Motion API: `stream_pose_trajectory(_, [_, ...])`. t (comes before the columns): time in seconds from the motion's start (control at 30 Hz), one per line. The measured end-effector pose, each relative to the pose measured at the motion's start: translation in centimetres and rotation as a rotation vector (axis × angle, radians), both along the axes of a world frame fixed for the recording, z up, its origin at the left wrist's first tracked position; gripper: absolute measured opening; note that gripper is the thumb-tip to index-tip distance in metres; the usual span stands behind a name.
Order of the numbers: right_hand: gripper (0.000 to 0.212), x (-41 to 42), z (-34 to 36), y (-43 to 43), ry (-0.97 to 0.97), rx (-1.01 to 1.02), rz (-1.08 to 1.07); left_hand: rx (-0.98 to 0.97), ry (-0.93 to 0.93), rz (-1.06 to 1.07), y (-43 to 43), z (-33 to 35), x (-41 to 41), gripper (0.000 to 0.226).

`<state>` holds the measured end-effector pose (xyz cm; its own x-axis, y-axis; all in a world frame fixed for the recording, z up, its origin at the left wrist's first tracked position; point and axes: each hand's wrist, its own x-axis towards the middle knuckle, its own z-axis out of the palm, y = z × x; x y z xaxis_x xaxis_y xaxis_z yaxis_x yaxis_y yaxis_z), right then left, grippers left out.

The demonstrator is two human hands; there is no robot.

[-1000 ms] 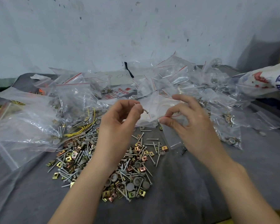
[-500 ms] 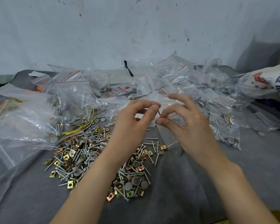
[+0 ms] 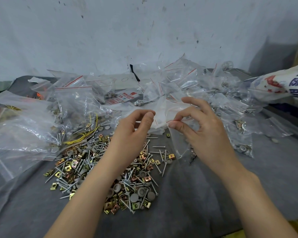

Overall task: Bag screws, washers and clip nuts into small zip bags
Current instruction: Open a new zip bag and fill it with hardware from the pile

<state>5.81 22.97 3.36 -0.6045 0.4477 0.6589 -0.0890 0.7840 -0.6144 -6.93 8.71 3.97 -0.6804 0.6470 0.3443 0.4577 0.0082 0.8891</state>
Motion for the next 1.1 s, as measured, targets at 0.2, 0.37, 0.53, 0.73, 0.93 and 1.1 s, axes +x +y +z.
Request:
stream_pose_trajectory(0.2, [0.022,0.3,0.1,0.2,0.024,-0.017,0.003,-0.445,0.23,-0.093,-1.0,-2.0,-1.0,0.02])
stream_pose_trajectory(0.37, [0.013,0.4,0.3,0.4,0.052,0.011,-0.013,-0.691,0.455,-0.179,-1.0,-2.8,-0.4,0.023])
stream_pose_trajectory(0.53, [0.015,0.4,0.1,0.7,0.062,0.005,-0.016,-0.79,0.613,-0.154,-0.8,-3.4,0.3,0.025])
stream_pose_trajectory(0.73, [0.013,0.5,0.3,0.6,0.05,-0.016,-0.015,-0.838,0.72,-0.091,-0.2,-4.4,1.5,0.039])
stream_pose_trajectory(0.93, [0.012,0.5,0.3,0.7,0.048,-0.031,-0.032,-0.823,0.722,-0.075,-0.1,-4.6,2.2,0.03])
stream_pose_trajectory(1.1, [0.012,0.6,0.3,0.6,0.054,-0.04,-0.035,-0.827,0.756,-0.066,0.2,-4.8,2.9,0.029])
